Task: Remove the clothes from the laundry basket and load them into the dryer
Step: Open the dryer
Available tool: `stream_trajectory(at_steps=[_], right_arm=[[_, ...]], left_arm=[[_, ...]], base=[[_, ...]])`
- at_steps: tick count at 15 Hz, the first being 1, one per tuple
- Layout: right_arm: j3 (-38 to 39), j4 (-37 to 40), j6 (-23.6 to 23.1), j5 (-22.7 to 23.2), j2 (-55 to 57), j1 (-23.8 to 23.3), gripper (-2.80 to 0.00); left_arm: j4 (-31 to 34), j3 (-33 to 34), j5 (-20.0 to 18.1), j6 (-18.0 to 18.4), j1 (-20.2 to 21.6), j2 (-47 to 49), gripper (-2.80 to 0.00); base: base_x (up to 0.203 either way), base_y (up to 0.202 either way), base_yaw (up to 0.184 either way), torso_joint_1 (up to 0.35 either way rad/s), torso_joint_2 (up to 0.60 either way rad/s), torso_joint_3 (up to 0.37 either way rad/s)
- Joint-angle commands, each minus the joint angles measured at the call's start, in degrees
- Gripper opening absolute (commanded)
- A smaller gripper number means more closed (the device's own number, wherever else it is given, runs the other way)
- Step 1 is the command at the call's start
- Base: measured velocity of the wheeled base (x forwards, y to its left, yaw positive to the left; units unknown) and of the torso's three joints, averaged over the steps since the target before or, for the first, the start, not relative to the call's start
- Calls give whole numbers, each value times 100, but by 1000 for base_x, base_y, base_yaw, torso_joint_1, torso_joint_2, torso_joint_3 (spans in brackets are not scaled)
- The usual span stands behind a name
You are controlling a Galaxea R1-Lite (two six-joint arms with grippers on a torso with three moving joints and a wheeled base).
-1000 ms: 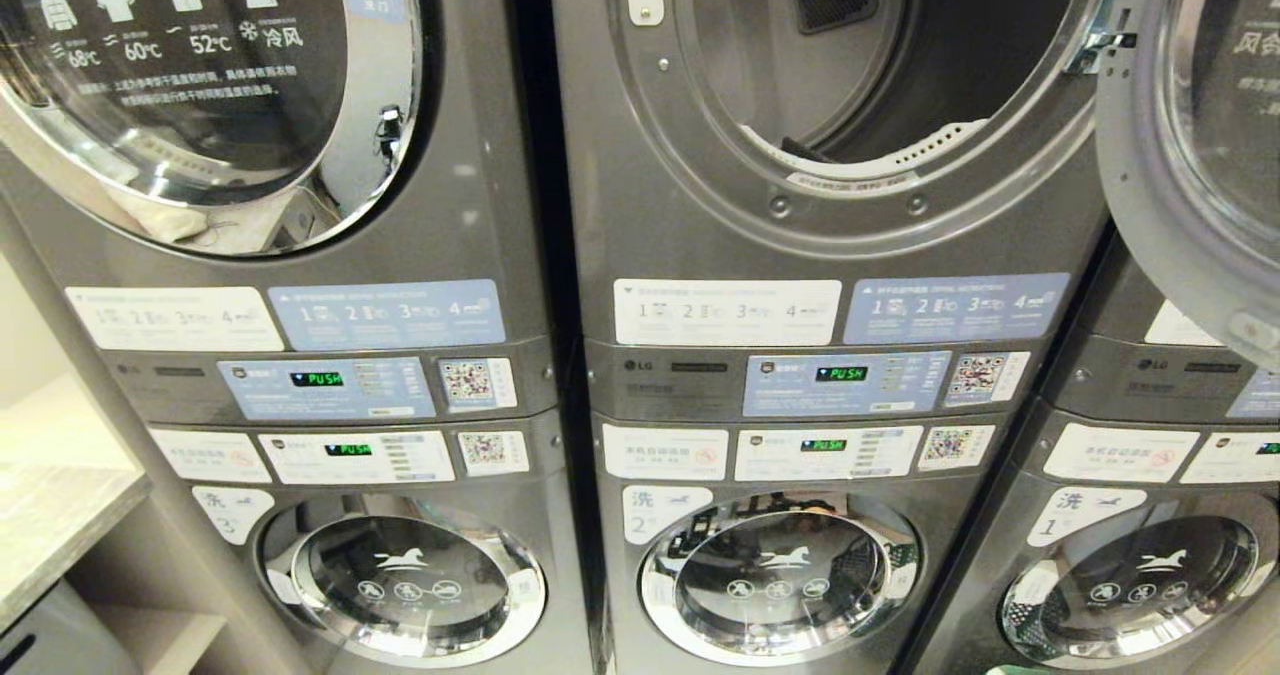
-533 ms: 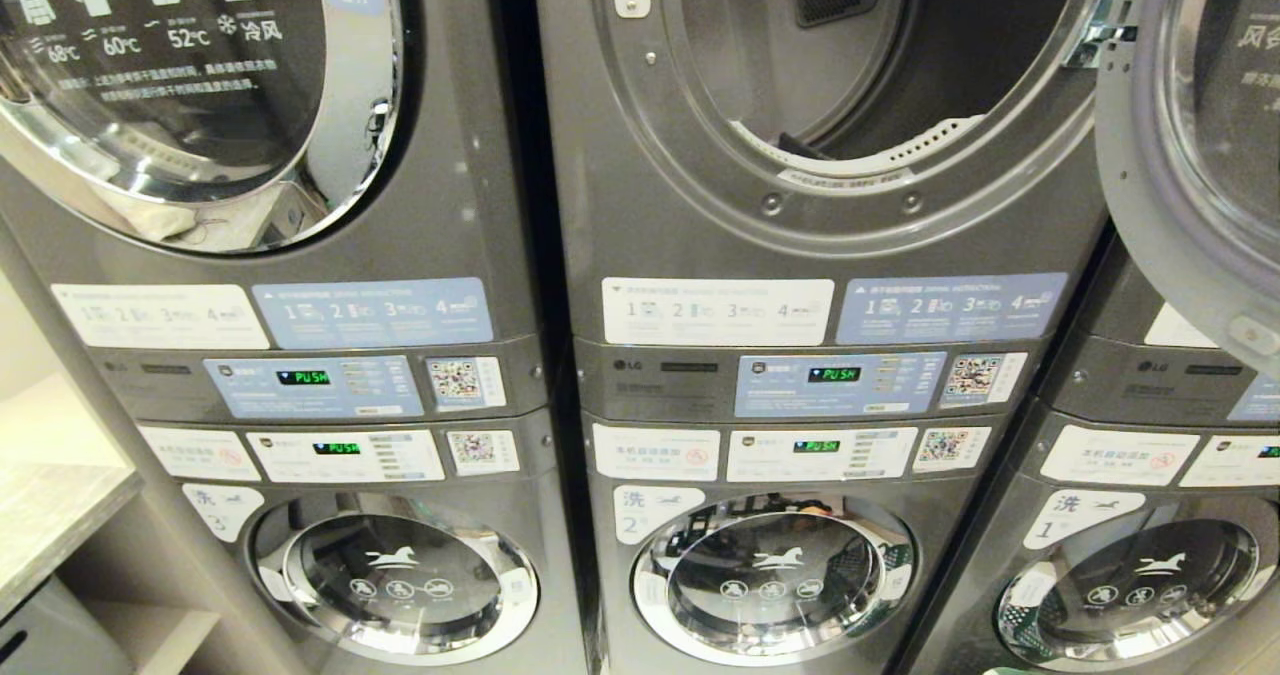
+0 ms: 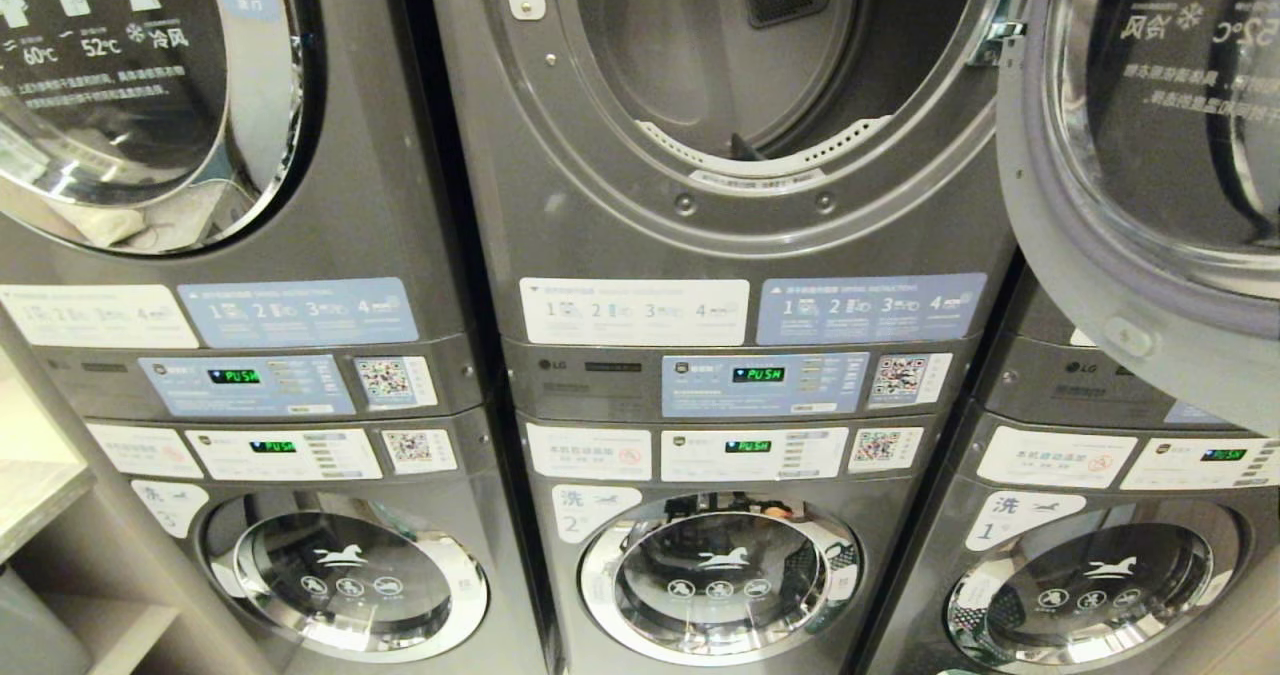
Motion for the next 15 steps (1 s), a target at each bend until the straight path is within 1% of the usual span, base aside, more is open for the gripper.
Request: stream_trajectory(at_steps=[1, 7, 15], right_arm=[[-1, -3, -13, -5, -222, 3, -280], [-1, -3, -31, -5, -222, 3, -280], [-1, -3, -8, -5, -222, 3, -280]], left_arm=[[0, -1, -1, 2, 0, -2, -280], [0, -1, 8, -86, 0, -2, -280], [0, -1, 8, -91, 0, -2, -280]], base=[[0, -201, 0, -1, 2, -1], [0, -195, 1, 2, 3, -1], [0, -194, 0, 3, 4, 3]])
